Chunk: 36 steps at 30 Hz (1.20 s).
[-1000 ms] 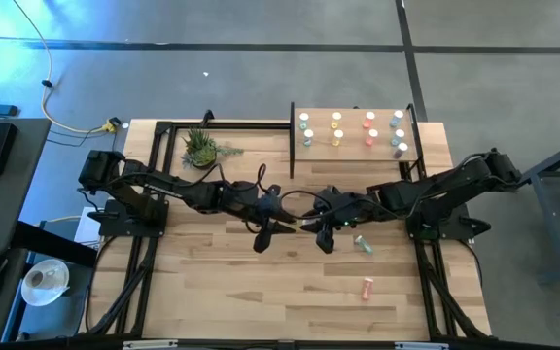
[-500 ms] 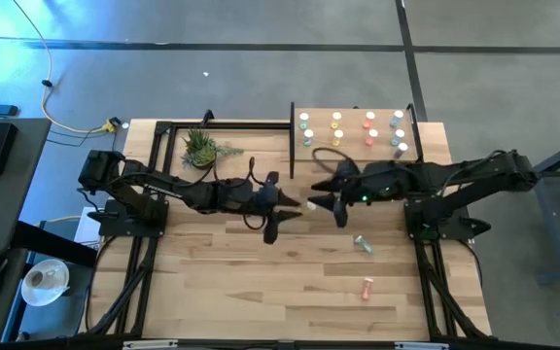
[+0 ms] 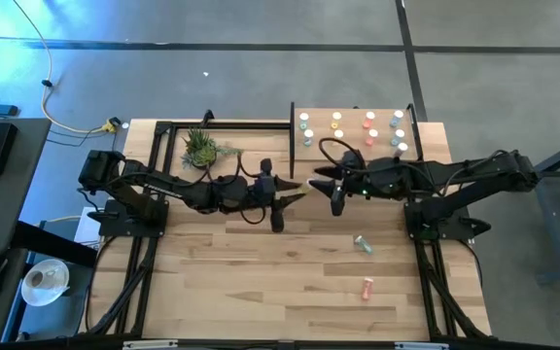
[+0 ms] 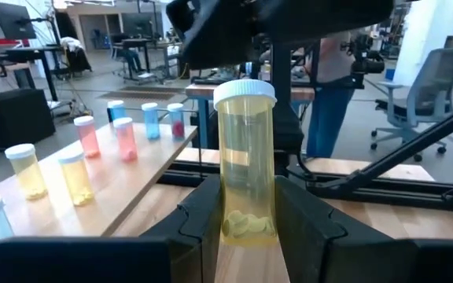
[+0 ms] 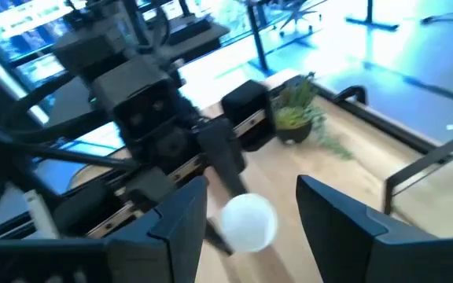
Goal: Pick and place medicine bottles onto shelf by color
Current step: Put the yellow pill bottle aligned with the other yellow pill bottles on the shelf
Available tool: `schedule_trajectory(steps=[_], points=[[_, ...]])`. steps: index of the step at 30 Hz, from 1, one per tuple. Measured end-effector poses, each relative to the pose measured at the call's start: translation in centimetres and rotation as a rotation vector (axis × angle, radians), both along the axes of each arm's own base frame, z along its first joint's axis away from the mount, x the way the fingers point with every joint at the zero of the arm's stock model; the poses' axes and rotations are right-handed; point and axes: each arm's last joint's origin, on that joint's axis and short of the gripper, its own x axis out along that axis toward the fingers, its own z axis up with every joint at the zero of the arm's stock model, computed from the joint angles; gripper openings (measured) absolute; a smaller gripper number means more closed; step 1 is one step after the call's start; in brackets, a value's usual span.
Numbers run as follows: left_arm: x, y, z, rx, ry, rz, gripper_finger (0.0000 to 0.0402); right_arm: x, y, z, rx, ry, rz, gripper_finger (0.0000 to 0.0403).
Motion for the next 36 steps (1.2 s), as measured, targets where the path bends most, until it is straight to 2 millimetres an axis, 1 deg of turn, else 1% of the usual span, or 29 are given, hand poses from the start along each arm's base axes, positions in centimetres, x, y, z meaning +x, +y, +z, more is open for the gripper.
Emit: schedule_trajectory(steps=[6, 11, 14, 24, 27, 33, 36], points=[[0.0, 0.0, 0.0, 0.005, -0.002, 0.0, 0.0092, 0.2, 0.0, -0.2, -0.004, 0.008, -0.002, 0.0188], [0.0, 0.0, 0.2, 0.036, -0.012, 0.007, 0.0092, 1.0, 0.1, -0.8, -0.005, 0.026, 0.0, 0.0188], [0.0, 0.1, 0.2, 0.037, -0.012, 0.023, 0.0092, 1.2, 0.2, -0.9, -0.002, 0.022, 0.008, 0.0188], [0.0, 0.4, 0.4, 0.044, -0.026, 0.031, 0.0092, 1.2, 0.1, -0.9, -0.004, 0.024, 0.0, 0.0186], [0.0, 0.4, 0.4, 0.044, -0.025, 0.032, 0.0092, 1.2, 0.1, -0.9, -0.001, 0.023, -0.005, 0.0172], [-0.1, 0.7, 0.4, 0.045, -0.024, 0.038, 0.0092, 1.2, 0.0, -0.9, -0.003, 0.023, -0.01, 0.0123], [-0.1, 0.8, 0.4, 0.045, -0.024, 0.038, 0.0096, 1.2, 0.0, -0.9, -0.003, 0.023, -0.011, 0.0109]])
